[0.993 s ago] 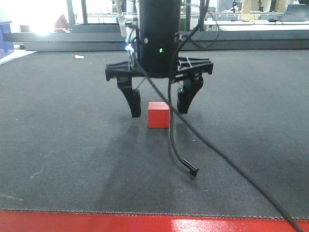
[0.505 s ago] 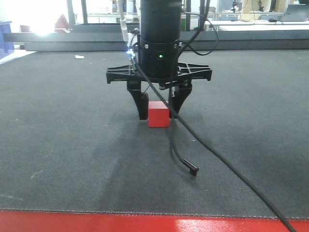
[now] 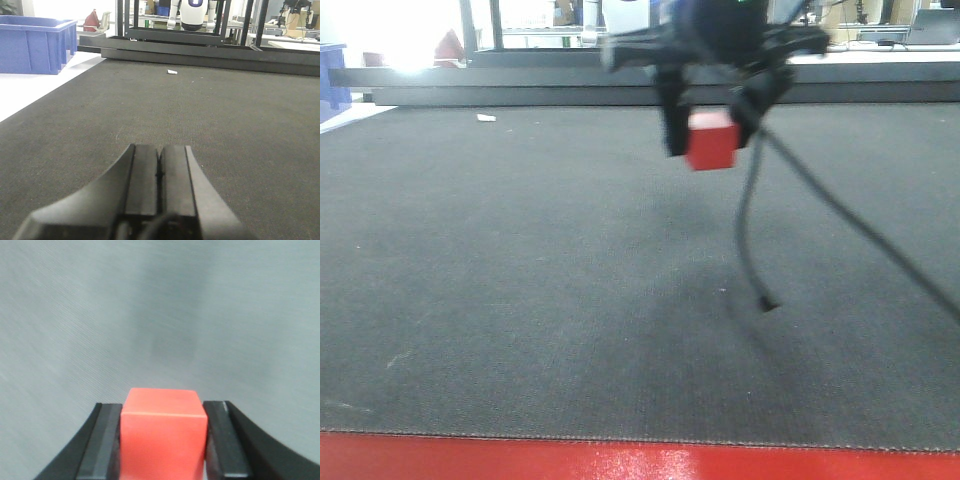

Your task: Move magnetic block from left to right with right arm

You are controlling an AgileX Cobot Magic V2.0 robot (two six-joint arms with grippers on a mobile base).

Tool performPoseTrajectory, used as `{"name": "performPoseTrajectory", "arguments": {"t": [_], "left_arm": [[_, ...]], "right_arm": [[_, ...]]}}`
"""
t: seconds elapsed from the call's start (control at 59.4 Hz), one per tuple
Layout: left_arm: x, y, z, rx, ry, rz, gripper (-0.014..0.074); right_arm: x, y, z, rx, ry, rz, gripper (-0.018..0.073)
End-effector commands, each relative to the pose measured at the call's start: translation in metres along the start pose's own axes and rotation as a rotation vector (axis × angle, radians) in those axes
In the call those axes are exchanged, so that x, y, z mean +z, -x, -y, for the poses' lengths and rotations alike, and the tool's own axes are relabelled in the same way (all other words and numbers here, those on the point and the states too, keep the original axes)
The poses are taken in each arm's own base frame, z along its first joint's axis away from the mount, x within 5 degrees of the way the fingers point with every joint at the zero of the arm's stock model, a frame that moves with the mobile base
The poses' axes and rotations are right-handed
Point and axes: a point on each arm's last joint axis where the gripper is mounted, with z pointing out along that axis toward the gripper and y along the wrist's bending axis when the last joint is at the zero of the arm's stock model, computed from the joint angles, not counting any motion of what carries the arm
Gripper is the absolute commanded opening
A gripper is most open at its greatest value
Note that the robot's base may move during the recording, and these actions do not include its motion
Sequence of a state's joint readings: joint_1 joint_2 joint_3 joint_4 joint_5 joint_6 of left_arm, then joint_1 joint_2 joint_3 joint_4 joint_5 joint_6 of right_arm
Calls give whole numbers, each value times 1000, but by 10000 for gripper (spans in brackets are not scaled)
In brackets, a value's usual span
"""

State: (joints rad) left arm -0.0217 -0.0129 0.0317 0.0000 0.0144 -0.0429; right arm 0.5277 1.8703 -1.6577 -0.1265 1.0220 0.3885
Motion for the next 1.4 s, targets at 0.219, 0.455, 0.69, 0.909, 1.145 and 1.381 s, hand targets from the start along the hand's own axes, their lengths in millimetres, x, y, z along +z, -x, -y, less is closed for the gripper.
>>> {"name": "performPoseTrajectory", "arguments": {"t": [0.219, 0.455, 0.69, 0.909, 1.145, 1.381], "left_arm": [[-1, 6, 1, -5, -10, 95, -116], [-1, 6, 1, -5, -10, 95, -116], [-1, 6, 1, -5, -10, 95, -116], [-1, 6, 1, -5, -10, 95, -116], [-1, 6, 1, -5, -10, 95, -116], [-1, 6, 1, -5, -10, 95, -116]], "right_arm": [[-65, -48, 82, 61, -18, 250, 173], [-81, -115, 125, 88, -80, 307, 173], [-101, -180, 135, 83, -101, 400, 173], [-133, -229, 134, 87, -93, 569, 173], [-178, -278, 133, 94, -80, 831, 173], [-205, -318, 132, 97, -66, 1050, 173]]}}
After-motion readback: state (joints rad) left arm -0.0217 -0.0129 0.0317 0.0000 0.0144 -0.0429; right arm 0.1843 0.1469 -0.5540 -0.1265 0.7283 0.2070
